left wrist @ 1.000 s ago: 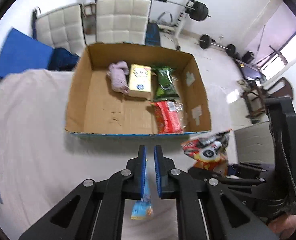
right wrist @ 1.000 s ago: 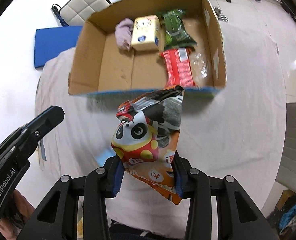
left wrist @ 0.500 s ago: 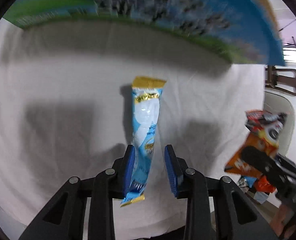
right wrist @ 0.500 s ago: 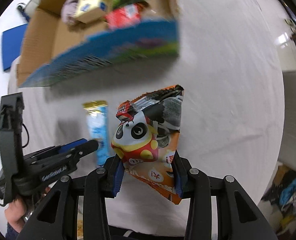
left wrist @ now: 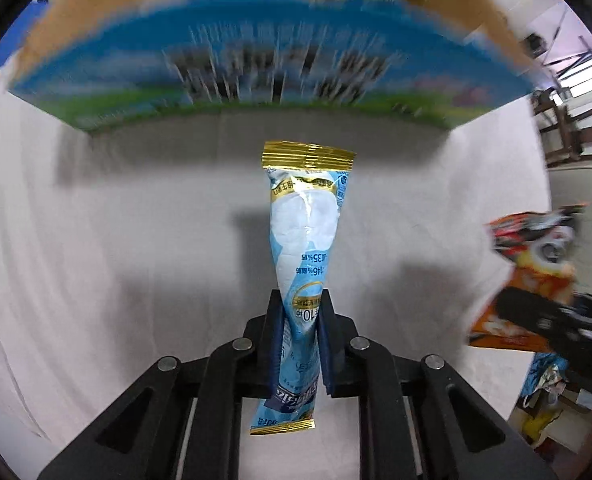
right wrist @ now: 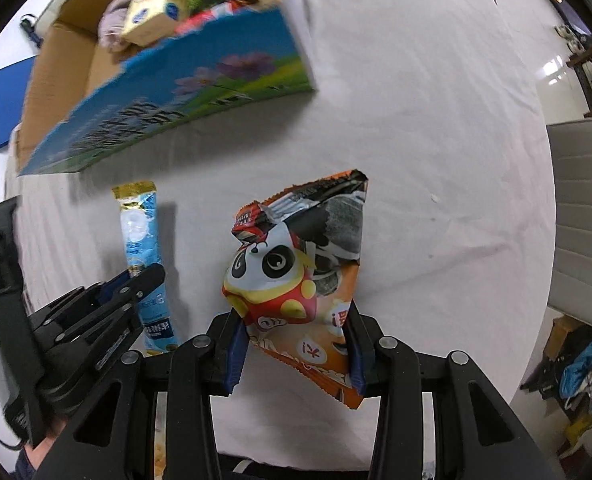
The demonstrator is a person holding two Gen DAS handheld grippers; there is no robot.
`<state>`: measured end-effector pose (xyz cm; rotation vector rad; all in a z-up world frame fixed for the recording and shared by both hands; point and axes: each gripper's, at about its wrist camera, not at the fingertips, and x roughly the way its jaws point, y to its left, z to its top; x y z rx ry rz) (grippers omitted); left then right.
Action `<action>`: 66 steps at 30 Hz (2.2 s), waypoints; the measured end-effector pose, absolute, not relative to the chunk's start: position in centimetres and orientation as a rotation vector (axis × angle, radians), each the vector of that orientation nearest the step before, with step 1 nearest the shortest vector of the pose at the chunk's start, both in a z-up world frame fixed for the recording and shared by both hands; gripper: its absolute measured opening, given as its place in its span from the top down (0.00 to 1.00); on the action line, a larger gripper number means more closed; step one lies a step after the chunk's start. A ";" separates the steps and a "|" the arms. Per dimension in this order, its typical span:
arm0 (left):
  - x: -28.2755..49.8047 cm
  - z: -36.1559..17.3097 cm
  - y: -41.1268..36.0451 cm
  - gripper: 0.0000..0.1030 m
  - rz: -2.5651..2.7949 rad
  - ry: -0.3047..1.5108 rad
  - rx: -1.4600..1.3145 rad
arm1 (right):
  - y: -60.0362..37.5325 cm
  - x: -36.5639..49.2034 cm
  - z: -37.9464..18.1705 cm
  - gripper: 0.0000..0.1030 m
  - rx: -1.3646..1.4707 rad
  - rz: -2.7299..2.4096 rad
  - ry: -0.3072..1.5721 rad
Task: Organize soft objects
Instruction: 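Carry the milk tube and panda bag over the cardboard box with both grippers, then lower both items into the box and open both grippers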
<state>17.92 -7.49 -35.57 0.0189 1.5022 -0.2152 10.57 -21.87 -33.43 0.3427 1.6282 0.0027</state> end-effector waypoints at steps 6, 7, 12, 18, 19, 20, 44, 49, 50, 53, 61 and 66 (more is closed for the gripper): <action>17.0 -27.6 -7.0 0.88 -0.245 1.344 -0.043 | -21.2 10.2 -29.4 0.58 0.340 0.086 1.572; 17.3 -25.9 -6.8 0.88 -0.252 1.321 -0.057 | -21.1 10.3 -28.6 0.58 0.338 0.099 1.560; 19.4 -19.1 -5.5 0.88 -0.281 1.199 -0.107 | -20.4 12.0 -23.7 0.58 0.329 0.162 1.481; 24.1 -15.6 -4.0 0.88 -0.288 1.131 -0.121 | -17.9 16.2 -19.3 0.58 0.310 0.205 1.394; 24.9 -15.5 -3.8 0.88 -0.284 1.130 -0.117 | -17.3 17.0 -19.0 0.58 0.307 0.208 1.387; 26.0 -15.4 -3.5 0.88 -0.274 1.127 -0.116 | -16.7 17.8 -18.8 0.58 0.300 0.205 1.376; 38.8 -31.0 -1.1 0.88 -0.172 1.471 -0.106 | -11.7 30.9 -32.0 0.58 0.313 0.151 1.526; 39.5 -33.2 -1.0 0.88 -0.162 1.505 -0.096 | -11.5 31.7 -34.3 0.58 0.309 0.139 1.553; 39.5 -33.5 -1.0 0.88 -0.160 1.507 -0.089 | -11.5 31.7 -34.5 0.58 0.311 0.139 1.555; 39.6 -34.0 -0.8 0.87 -0.158 1.517 -0.092 | -11.6 31.7 -35.1 0.58 0.315 0.148 1.569; 39.9 -33.7 -0.7 0.83 -0.091 1.532 -0.041 | -11.7 32.7 -36.1 0.45 0.309 0.146 1.606; 39.8 -31.7 -0.1 0.75 -0.074 1.487 -0.028 | -11.8 32.5 -35.2 0.35 0.277 0.129 1.586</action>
